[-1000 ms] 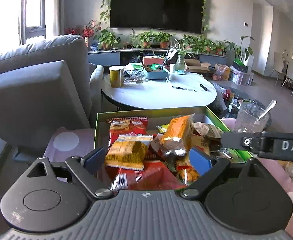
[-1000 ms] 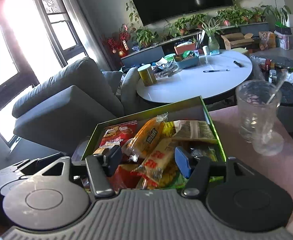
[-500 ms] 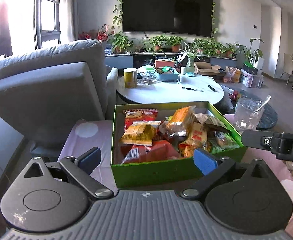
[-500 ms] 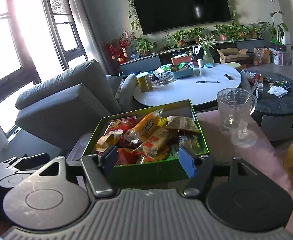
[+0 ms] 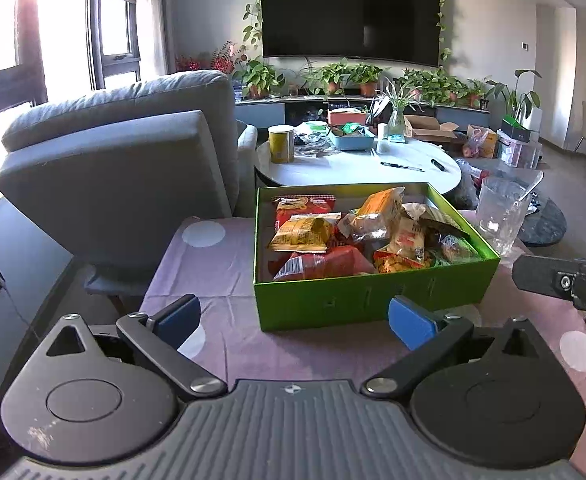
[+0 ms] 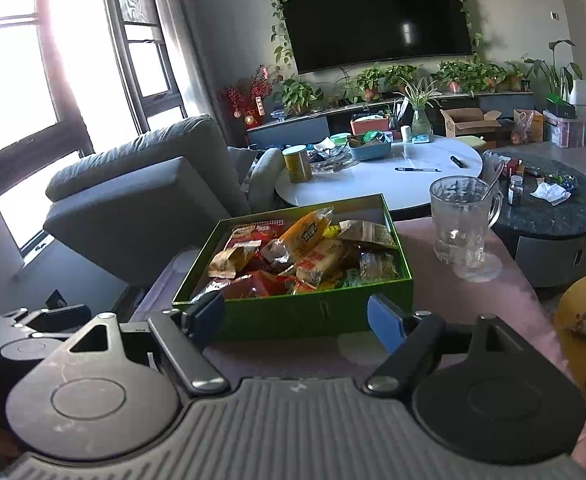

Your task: Organize snacks

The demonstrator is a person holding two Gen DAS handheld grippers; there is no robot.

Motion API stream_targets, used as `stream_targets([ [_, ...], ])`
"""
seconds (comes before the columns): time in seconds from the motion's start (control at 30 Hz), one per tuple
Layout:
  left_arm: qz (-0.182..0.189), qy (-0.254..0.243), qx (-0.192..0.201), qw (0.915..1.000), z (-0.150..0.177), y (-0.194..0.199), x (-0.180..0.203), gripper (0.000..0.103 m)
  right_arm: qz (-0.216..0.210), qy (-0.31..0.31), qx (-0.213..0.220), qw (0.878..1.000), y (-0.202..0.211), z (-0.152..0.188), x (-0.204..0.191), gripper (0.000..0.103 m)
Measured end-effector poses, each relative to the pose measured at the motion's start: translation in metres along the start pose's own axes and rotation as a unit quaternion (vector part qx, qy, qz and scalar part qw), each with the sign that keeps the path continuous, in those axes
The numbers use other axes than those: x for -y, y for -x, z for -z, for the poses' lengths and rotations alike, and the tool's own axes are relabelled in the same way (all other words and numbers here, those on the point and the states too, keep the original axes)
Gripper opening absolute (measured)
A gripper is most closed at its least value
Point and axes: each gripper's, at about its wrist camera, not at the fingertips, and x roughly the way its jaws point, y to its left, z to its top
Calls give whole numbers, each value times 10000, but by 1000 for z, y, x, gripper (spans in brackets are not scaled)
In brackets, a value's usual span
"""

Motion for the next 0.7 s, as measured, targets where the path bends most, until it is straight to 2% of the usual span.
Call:
stream_targets([
  [0.7,4,-114,156,9998,7,18,10,102,-8,138,-61,9999,7,13,-3,90],
])
